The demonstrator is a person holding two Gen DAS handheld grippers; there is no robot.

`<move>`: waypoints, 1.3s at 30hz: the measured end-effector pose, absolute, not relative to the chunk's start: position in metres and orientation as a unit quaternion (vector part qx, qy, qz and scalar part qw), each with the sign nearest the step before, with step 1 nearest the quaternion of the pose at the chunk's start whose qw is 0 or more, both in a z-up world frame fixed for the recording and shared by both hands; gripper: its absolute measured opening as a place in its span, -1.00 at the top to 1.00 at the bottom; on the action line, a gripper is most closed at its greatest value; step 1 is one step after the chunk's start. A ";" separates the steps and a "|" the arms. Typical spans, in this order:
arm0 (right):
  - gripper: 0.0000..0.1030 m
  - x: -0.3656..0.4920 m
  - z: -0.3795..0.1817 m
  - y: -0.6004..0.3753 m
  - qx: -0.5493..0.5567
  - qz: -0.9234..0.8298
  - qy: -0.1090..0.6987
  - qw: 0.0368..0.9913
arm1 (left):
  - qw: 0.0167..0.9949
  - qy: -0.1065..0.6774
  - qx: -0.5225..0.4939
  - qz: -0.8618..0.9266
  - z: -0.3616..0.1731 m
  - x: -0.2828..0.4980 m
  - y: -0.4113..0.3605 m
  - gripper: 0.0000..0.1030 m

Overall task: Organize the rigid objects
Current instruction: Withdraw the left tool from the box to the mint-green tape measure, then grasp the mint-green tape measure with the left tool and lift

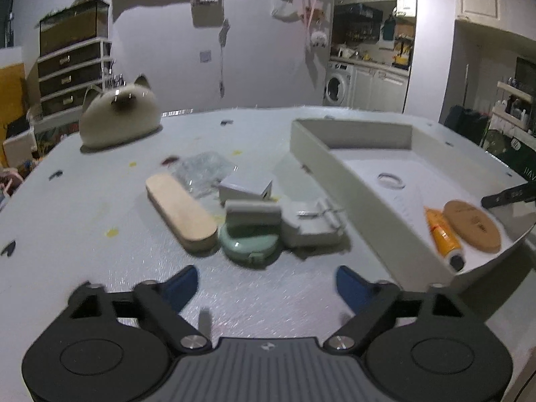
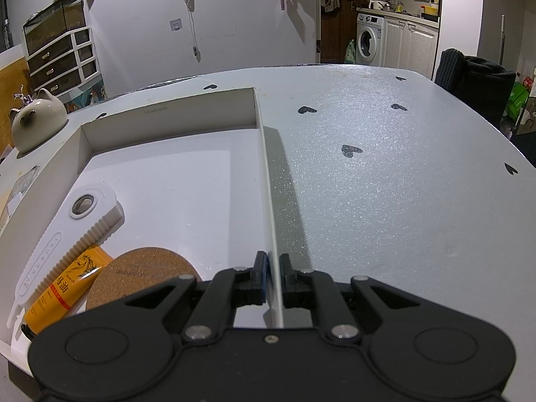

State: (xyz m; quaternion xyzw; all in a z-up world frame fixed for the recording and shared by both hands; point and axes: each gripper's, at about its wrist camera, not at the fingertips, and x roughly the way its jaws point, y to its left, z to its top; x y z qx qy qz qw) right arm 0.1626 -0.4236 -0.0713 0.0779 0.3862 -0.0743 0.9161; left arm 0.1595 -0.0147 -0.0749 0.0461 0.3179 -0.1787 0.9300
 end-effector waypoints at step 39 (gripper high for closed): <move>0.82 0.161 -0.071 -0.422 0.079 -0.077 0.381 0.918 | 0.931 0.310 0.056 -0.184 -0.084 0.177 -0.027 0.02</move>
